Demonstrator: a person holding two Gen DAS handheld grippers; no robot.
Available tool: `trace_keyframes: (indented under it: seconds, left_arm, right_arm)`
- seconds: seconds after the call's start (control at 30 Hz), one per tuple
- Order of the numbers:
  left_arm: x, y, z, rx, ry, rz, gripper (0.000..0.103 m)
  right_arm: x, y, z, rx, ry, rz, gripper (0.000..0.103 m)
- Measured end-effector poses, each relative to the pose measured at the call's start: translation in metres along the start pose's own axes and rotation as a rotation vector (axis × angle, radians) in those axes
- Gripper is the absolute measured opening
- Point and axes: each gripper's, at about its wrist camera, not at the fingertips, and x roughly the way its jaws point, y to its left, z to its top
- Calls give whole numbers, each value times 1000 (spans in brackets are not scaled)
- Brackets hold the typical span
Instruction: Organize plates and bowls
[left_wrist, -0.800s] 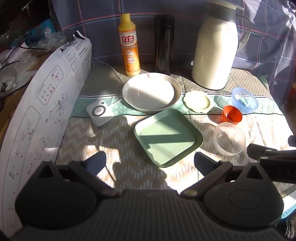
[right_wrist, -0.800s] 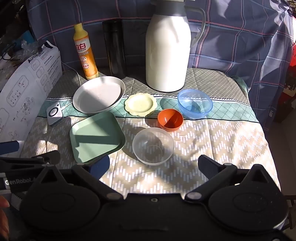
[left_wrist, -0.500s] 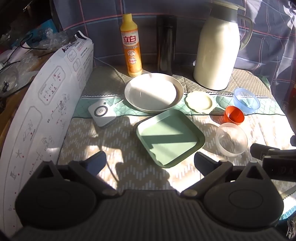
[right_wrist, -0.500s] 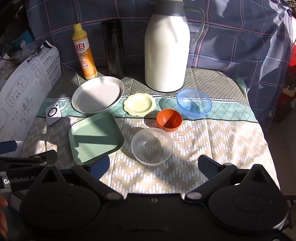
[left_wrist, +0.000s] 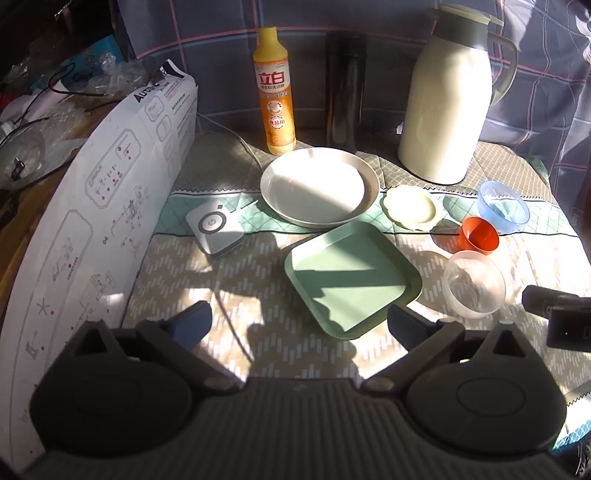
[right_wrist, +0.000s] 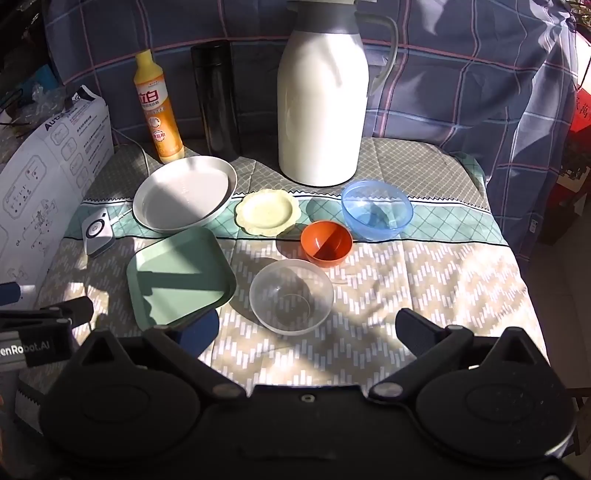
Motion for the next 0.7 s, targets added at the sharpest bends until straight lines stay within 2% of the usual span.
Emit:
trace_keyframes:
  seconds: [0.23, 0.4, 0.5, 0.57, 0.7]
  left_arm:
    - [2, 1, -1, 20, -1, 21, 103]
    - [4, 2, -1, 8, 0, 5, 103]
    - [7, 2, -1, 4, -14, -14, 103]
    - [13, 3, -1, -12, -33, -65, 103]
    - [26, 8, -2, -11, -105, -116, 103]
  right_arm:
    - [2, 2, 0, -2, 3, -3, 103]
    - [5, 4, 2, -9, 4, 0, 103]
    - [8, 5, 3, -15, 10, 14, 103]
    - [11, 7, 4, -27, 14, 15, 103]
    - [27, 13, 5, -65, 21, 20, 103]
